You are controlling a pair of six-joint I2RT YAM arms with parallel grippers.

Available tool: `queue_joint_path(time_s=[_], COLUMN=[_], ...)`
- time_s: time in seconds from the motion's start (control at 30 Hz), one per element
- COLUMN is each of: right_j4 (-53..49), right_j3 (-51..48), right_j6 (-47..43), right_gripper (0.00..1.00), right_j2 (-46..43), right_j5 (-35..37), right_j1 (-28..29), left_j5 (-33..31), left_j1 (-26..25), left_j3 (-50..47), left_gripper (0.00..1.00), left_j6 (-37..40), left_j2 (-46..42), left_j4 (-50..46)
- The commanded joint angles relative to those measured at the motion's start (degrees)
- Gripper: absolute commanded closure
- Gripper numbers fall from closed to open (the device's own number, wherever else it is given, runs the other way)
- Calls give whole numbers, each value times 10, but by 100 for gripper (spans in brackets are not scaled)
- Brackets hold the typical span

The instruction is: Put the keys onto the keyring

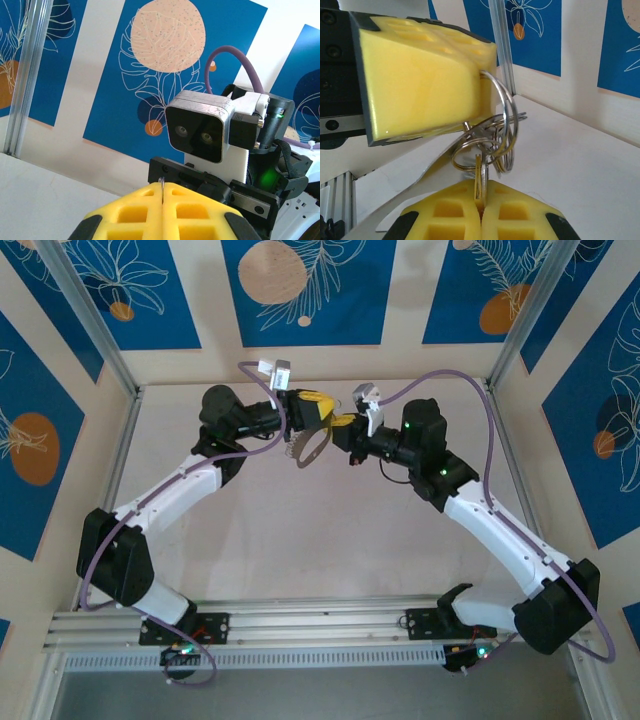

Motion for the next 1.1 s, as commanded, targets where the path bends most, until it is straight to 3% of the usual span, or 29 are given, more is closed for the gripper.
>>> queue_joint_path(time_s=[0.0, 0.2, 0.6, 0.7, 0.83, 1.07], right_j4=[-26, -23, 36, 39, 66, 118], right_j3=[10, -12, -76, -77, -82, -63], right_j6=[-4, 21, 124, 147, 203, 331], right_gripper=[100, 66, 63, 63, 55, 47], right_j2=[2, -39, -114, -113, -104, -54], right_j5=[-15, -30, -64, -48, -37, -67], right_j1=[-4, -41, -129, -135, -146, -156], left_j5=[-12, -22, -50, -54, -74, -88], left_j1=[-10, -11, -12, -12, -12, -13], left_j3=[6, 4, -16, -22, -36, -44], left_gripper=[100, 100, 100, 100, 100, 100], left_j6=[-2, 1, -3, -8, -18, -31], left_j2=[-14, -17, -22, -20, -20, -24], left_j4=[37, 37, 53, 60, 71, 62])
